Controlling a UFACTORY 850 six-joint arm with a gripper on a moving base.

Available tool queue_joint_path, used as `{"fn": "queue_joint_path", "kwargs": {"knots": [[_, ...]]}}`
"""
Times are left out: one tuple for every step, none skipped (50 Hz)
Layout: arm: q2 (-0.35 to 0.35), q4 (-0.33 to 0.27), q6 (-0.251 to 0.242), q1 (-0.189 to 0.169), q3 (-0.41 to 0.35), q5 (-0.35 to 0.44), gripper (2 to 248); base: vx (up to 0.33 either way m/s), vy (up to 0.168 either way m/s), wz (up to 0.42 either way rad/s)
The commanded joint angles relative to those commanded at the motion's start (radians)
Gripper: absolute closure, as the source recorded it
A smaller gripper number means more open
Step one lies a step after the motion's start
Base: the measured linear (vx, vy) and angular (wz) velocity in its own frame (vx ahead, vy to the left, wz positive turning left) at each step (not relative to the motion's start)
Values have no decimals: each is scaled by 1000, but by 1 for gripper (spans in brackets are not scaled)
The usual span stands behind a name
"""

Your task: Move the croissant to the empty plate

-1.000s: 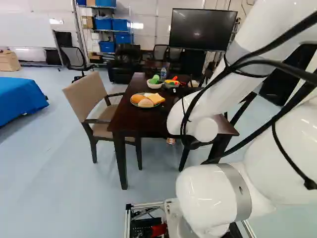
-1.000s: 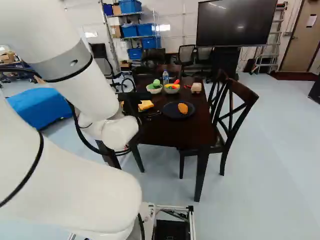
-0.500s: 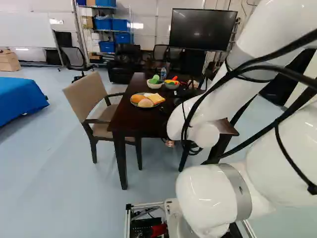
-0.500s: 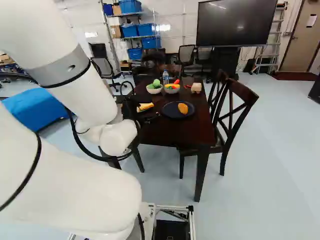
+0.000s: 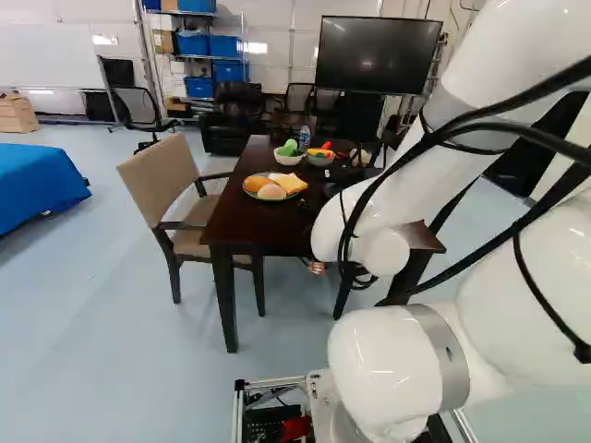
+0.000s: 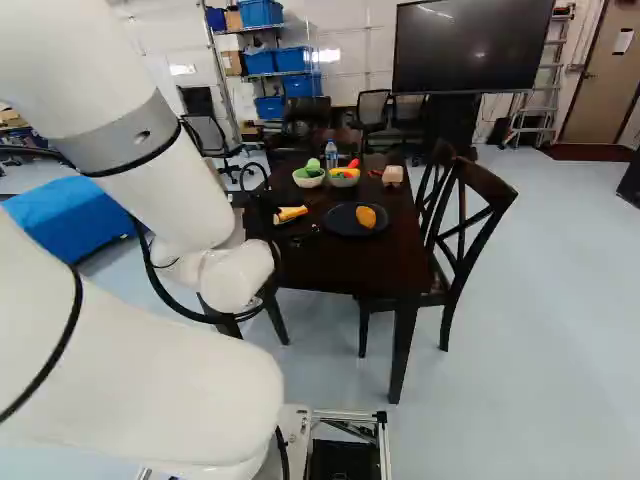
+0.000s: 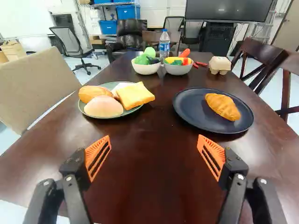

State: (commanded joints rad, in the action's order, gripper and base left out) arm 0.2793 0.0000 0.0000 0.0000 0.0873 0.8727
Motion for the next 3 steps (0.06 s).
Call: {"fn": "queue_joint_path", "kwargs": {"knots": [[0, 0, 0, 0, 0, 0, 3, 0, 0, 0], [0, 0, 0, 0, 0, 0, 3, 0, 0, 0], [0, 0, 0, 0, 0, 0, 3, 0, 0, 0]]}}
